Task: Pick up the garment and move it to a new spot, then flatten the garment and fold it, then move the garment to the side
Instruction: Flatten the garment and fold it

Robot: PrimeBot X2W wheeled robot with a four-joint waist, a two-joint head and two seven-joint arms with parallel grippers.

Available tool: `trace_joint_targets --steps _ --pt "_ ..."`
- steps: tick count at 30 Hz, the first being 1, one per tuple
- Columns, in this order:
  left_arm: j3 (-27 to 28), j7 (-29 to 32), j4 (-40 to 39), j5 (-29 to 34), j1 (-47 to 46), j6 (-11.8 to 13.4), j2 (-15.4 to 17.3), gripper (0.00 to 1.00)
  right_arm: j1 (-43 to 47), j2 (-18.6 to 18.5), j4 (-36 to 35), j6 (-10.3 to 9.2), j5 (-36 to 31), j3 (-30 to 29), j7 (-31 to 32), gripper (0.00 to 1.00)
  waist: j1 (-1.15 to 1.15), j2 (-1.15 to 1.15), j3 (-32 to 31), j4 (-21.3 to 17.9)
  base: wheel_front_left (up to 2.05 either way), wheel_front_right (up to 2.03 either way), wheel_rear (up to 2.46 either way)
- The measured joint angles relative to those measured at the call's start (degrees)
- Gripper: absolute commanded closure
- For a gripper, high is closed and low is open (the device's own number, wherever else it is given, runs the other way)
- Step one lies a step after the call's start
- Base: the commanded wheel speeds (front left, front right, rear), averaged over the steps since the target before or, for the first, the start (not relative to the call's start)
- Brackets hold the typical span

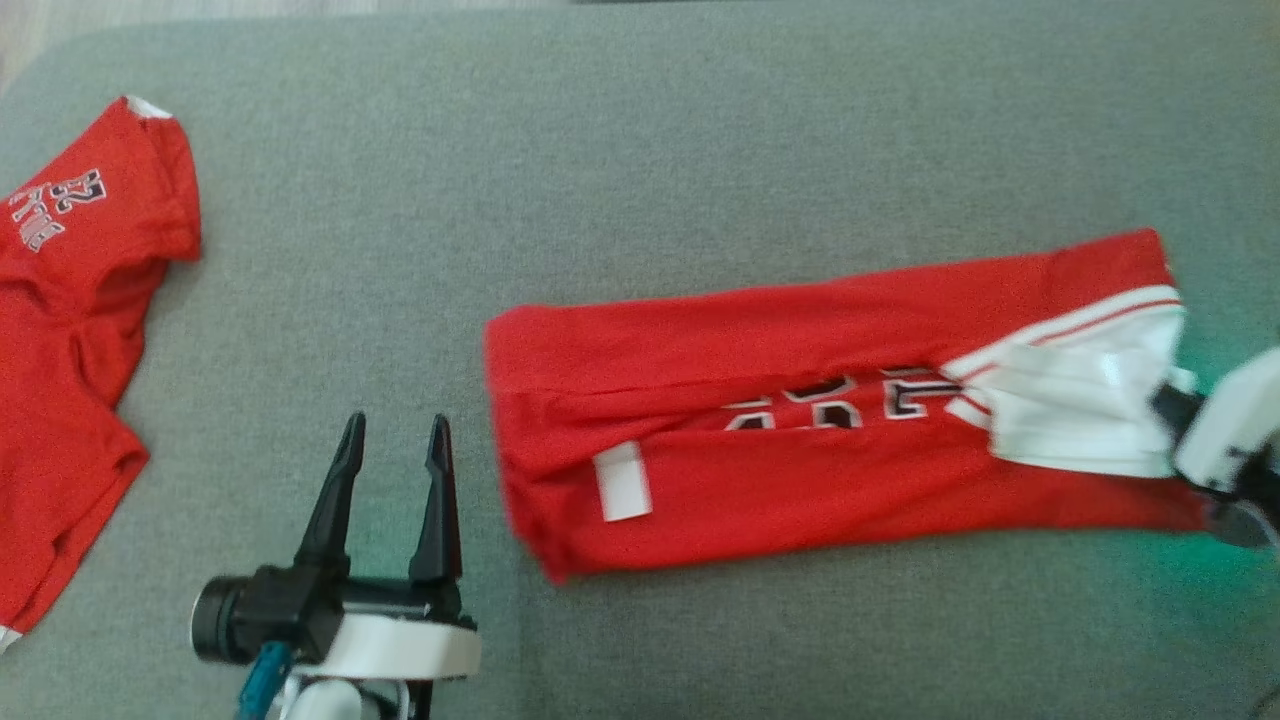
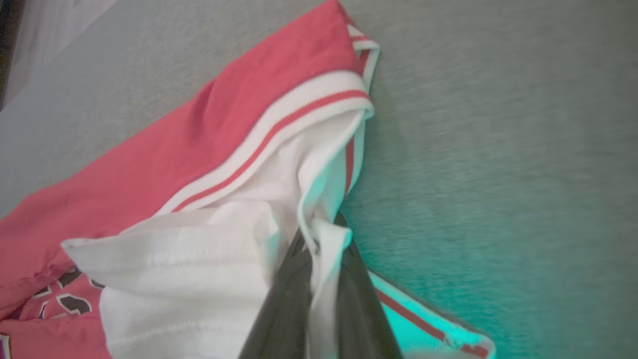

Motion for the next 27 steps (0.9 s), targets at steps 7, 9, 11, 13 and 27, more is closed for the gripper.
trace_joint_targets --steps 7,9,11,13,27 --pt "1.6 0.0 1.8 0.7 2.4 -1.4 -0.9 0.0 1.4 -4.8 0.5 0.0 -3.0 -10.2 0.0 1.0 0.0 0.0 -2.6 -0.5 0.0 0.0 0.0" --pt "1.8 0.0 2.2 0.7 2.5 -1.9 -1.1 0.0 1.8 -6.1 -1.4 0.0 -3.4 -12.6 0.5 1.0 0.0 0.0 -3.3 -0.4 0.0 0.0 0.0" --pt "2.1 0.0 2.5 0.7 2.9 -1.9 -1.2 0.0 2.2 -6.6 -4.5 0.0 -3.2 -12.9 1.4 1.0 0.0 0.0 -4.1 -0.3 0.0 0.0 0.0" --pt "2.4 0.0 2.7 0.7 3.8 -1.9 -1.2 0.0 2.6 -6.6 -9.2 0.0 -2.0 -11.0 2.7 1.0 -0.01 0.0 -4.8 -0.4 0.0 0.0 0.0" --pt "1.3 0.0 4.0 -1.4 5.6 -1.3 -1.2 0.0 4.6 11.0 -22.1 0.0 -0.8 11.6 7.0 1.0 -0.01 0.0 -6.5 -0.4 0.0 0.0 0.0"
